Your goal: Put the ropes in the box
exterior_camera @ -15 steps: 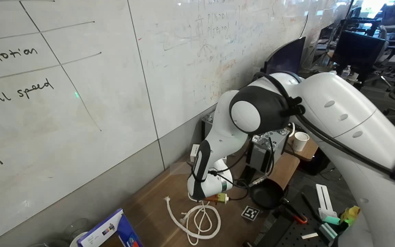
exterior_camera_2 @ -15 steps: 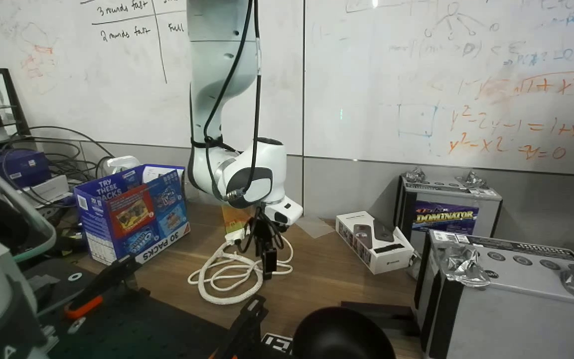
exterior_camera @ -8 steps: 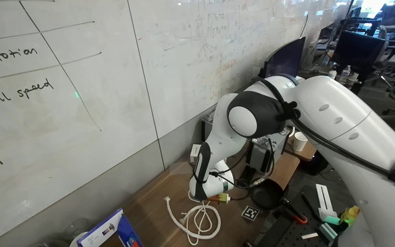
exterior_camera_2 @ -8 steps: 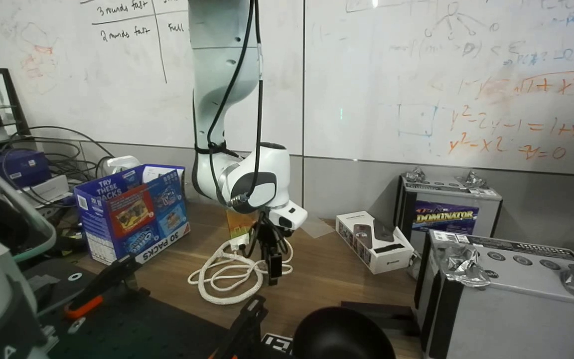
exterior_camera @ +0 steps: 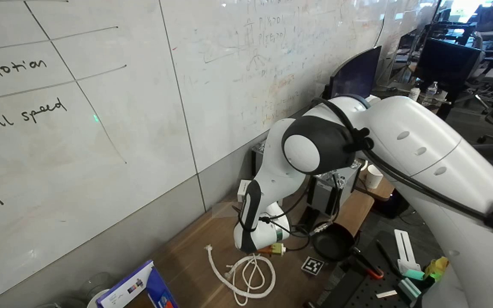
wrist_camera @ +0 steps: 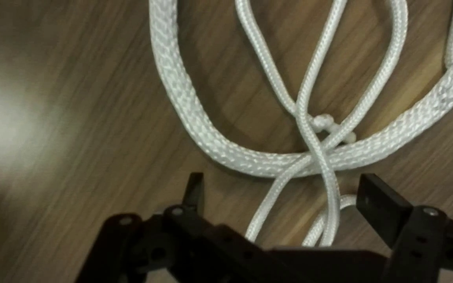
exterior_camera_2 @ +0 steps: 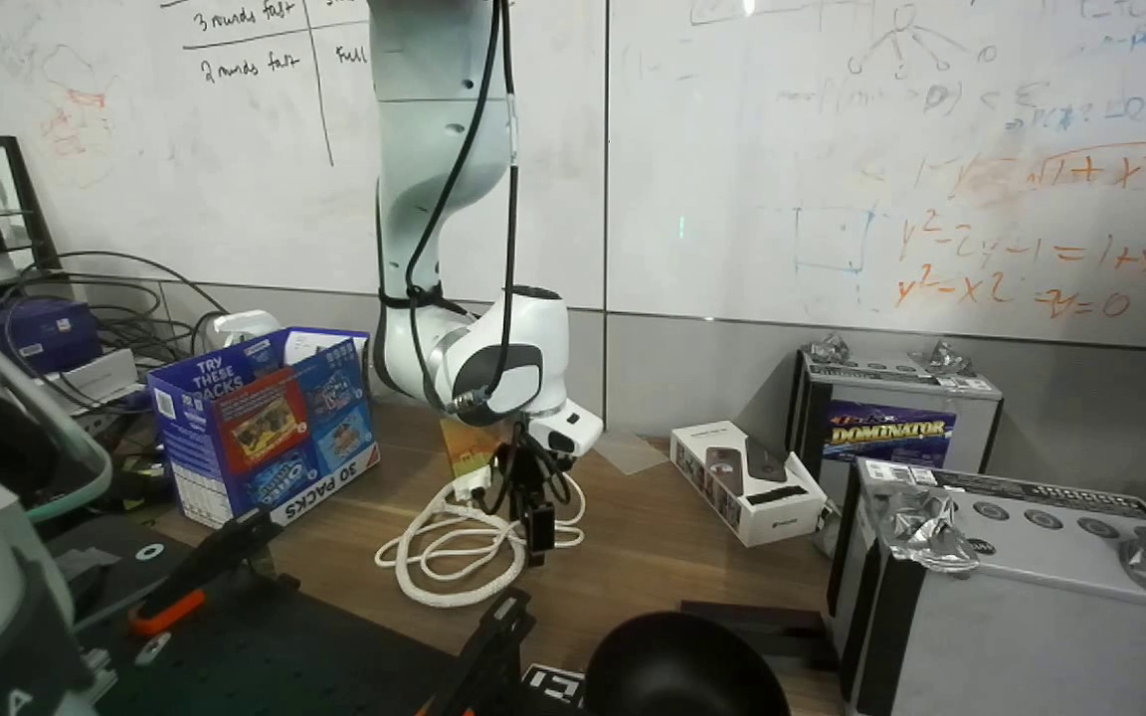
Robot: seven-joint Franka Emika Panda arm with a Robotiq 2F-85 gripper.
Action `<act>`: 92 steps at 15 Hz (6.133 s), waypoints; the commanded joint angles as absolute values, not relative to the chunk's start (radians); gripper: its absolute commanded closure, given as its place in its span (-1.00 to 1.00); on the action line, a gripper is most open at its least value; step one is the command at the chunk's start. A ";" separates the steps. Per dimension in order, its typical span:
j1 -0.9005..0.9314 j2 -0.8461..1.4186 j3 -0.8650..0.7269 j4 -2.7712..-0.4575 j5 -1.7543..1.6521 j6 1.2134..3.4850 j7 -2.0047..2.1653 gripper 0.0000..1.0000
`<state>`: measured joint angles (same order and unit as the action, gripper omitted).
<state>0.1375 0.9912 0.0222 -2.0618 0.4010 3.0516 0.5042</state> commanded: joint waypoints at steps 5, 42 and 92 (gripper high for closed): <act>0.160 0.985 0.017 -2.060 0.365 3.050 0.434 -1.00; -0.330 0.814 0.479 -2.053 0.380 2.643 -0.095 0.97; 0.311 0.205 0.373 -1.986 0.566 2.353 0.103 0.96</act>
<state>0.3044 0.2014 0.3739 -1.9459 0.5252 2.2781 0.1693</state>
